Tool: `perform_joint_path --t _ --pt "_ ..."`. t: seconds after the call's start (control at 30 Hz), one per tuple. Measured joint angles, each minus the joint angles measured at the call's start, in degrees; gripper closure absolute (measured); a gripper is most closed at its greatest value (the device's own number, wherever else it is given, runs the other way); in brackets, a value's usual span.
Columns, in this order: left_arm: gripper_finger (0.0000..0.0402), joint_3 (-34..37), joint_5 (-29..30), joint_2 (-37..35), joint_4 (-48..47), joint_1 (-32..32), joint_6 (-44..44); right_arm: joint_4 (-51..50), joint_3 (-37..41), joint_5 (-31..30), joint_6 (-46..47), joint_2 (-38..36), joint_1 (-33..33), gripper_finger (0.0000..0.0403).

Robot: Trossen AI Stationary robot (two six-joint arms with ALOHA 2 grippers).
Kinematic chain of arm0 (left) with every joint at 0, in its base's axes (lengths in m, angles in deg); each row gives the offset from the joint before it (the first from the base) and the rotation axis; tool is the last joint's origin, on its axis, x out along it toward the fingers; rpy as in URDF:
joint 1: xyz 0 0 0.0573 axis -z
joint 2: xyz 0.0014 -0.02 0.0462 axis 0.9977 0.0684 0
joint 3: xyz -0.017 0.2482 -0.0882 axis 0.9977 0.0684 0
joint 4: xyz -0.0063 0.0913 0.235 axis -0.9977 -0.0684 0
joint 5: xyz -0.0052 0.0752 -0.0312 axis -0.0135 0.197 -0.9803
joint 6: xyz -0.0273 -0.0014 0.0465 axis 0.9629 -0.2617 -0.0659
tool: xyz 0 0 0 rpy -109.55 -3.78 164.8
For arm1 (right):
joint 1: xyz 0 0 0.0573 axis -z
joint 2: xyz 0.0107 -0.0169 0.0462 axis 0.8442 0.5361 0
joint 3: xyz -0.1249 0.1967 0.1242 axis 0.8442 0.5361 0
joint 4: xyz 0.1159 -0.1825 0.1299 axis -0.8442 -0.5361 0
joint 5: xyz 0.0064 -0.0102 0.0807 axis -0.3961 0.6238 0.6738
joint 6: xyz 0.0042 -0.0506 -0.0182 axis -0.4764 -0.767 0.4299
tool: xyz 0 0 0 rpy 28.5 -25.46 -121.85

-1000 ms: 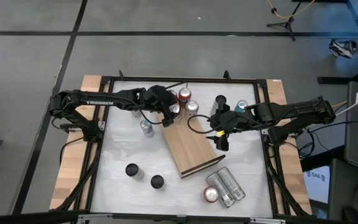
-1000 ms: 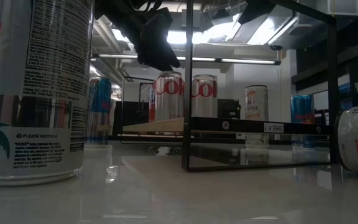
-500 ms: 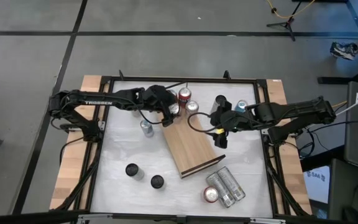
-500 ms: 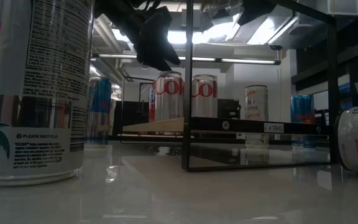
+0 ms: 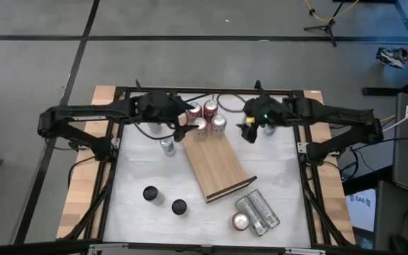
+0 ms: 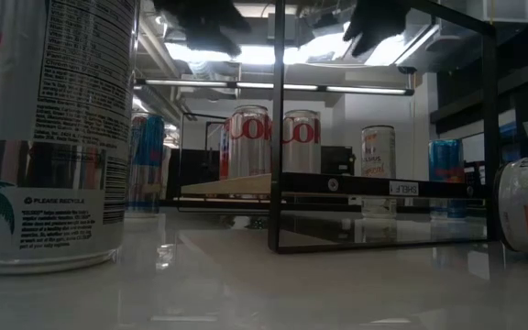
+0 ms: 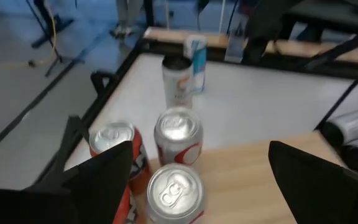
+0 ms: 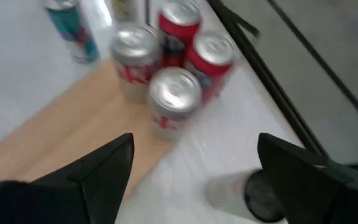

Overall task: Place canned beverage on shelf
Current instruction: Put the yellow soda can on the shelf

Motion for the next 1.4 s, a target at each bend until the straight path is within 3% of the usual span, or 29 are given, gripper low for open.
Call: perform_joint_path --t 0.3,0.63,0.9,1.13,1.4 --pt "0.0036 -0.07 0.1 -8.2 -3.71 3.31 0.04 -4.34 0.19 2.5 0.0 0.0 10.42 0.0065" --pt "0.0036 -0.07 0.13 -9.1 -6.98 6.14 0.09 -3.42 6.51 8.56 0.02 0.0 18.52 0.0065" --pt "0.0036 -0.07 0.15 -9.07 -7.45 6.27 0.21 0.96 13.26 11.35 0.02 0.0 20.2 0.0065" --pt "0.0036 -0.07 0.15 -9.07 -7.38 6.26 0.2 8.44 19.33 10.43 -0.02 0.04 20.17 0.0065" --pt "0.0036 -0.07 0.17 -9.07 -7.3 6.23 0.2 10.24 23.59 10.34 -0.02 0.15 20.15 0.0065"
